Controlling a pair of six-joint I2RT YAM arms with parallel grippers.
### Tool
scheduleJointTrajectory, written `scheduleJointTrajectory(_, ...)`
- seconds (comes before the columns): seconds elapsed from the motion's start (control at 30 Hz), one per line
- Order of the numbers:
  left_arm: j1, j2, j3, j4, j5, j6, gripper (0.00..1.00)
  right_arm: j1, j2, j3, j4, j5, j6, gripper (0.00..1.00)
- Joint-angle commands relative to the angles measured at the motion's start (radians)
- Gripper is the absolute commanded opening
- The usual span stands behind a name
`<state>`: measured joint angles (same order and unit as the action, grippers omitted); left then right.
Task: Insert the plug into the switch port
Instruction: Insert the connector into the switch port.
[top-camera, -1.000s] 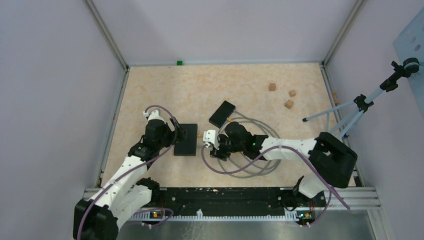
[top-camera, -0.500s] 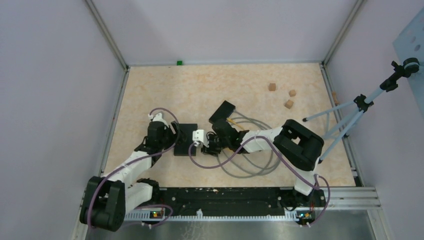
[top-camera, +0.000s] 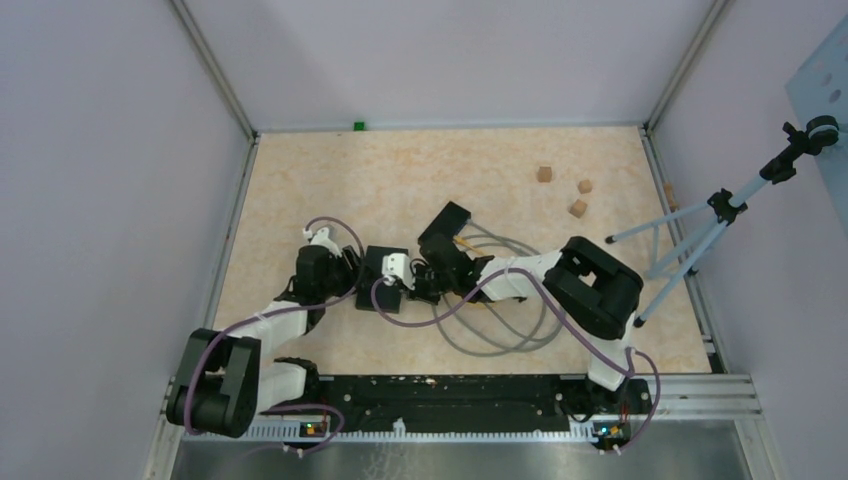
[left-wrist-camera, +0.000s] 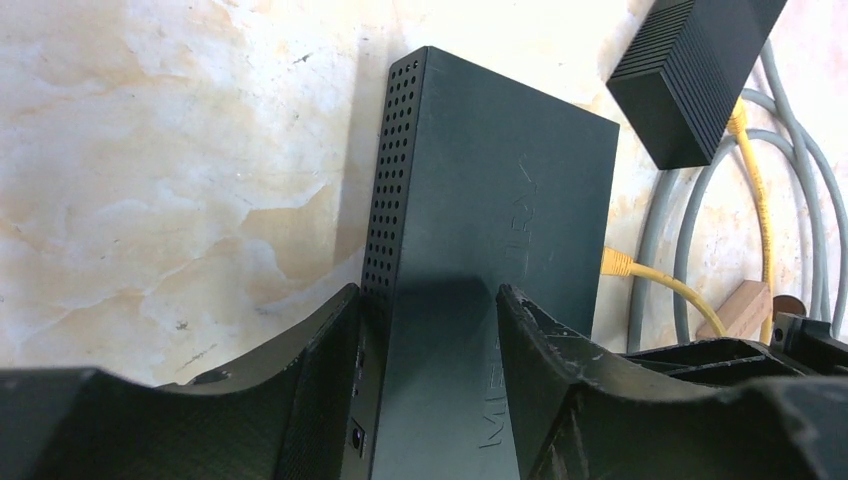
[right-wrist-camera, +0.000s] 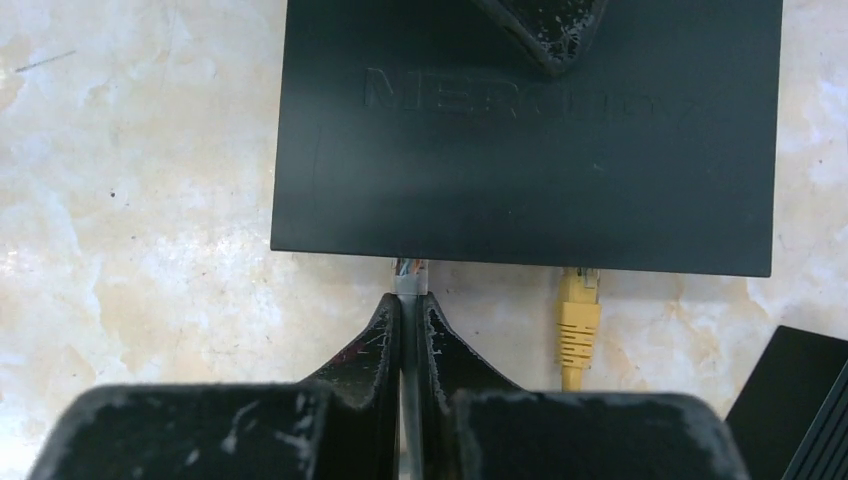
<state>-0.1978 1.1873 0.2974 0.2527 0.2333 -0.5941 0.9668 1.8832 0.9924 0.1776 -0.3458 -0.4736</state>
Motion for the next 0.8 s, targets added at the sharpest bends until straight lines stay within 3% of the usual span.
scheduleJointTrajectory(0.0,-0.035,0.004,-0.068,0.037,0.165,-0.040,0.56,-0.005,0.041,0.045,0.042,-0.002,0.102,0.00)
scheduleJointTrajectory(0.3,-0.119,-0.020,-0.094,0.076,0.148,-0.077,0.53,-0.004,0.029,0.081,0.218,-0.035,0.229,0.00)
scheduleJointTrajectory(0.5,-0.165,-0.002,-0.077,0.062,0.084,-0.093,0.55,0.009,0.035,0.132,0.170,0.002,0.189,0.01)
scheduleJointTrajectory(0.63,-0.152,-0.057,-0.044,-0.051,-0.055,-0.068,0.64,0.007,-0.029,0.047,0.065,0.026,0.061,0.24)
scheduleJointTrajectory(0.77,-0.099,-0.086,0.017,-0.174,-0.169,-0.057,0.72,-0.031,-0.116,-0.020,-0.069,0.007,-0.013,0.28)
